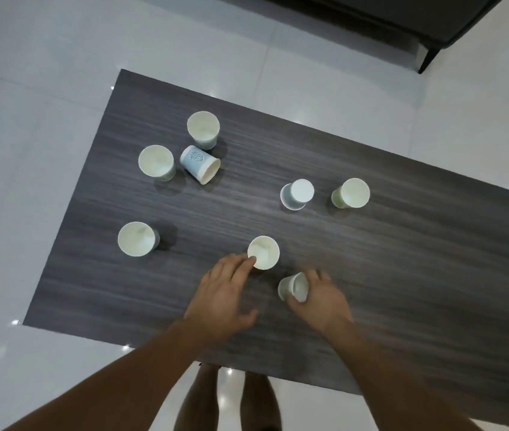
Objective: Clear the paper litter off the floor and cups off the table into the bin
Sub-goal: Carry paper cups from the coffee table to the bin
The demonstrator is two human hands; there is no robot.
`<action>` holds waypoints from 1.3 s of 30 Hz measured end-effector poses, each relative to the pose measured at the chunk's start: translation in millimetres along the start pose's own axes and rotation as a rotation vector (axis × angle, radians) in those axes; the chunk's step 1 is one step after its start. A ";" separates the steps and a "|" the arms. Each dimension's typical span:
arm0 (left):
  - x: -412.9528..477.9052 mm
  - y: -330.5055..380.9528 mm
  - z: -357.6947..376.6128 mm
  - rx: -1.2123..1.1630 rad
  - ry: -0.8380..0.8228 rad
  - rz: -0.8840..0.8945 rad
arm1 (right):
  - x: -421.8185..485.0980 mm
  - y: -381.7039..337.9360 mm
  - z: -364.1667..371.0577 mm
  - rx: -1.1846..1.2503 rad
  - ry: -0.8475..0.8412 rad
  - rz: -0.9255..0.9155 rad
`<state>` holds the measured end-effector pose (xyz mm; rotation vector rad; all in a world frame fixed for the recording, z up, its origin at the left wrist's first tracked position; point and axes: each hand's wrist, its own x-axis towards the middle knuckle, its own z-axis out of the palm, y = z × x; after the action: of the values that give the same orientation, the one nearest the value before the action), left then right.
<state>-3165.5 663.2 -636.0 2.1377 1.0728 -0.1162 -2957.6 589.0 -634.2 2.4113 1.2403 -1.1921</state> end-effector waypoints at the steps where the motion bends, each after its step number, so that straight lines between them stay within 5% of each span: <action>1: -2.8 -2.2 -1.2 -0.013 -0.003 0.013 | -10.9 -15.7 3.0 0.039 -0.018 -0.035; 9: -28.4 -26.3 -21.8 -0.332 -0.055 -0.088 | -39.5 -99.6 4.6 0.239 -0.088 -0.321; 13: -35.4 -47.0 -25.0 -0.262 0.074 -0.186 | -2.8 -93.1 -2.1 0.110 0.202 -0.374; 15: -40.6 -56.6 -23.5 -0.220 0.060 -0.233 | 22.0 -87.4 -4.9 -0.062 0.261 -0.340; 20: -51.0 -62.1 -16.2 -0.259 0.006 -0.306 | 48.6 -85.4 12.3 -0.367 0.010 -0.262; 39: -36.6 83.3 -139.7 0.052 0.166 -0.078 | -106.6 -49.1 -115.2 -0.063 0.174 -0.177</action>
<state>-3160.7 697.0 -472.8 2.1820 1.2619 -0.0030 -2963.3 611.0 -471.4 2.4441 1.5469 -0.9855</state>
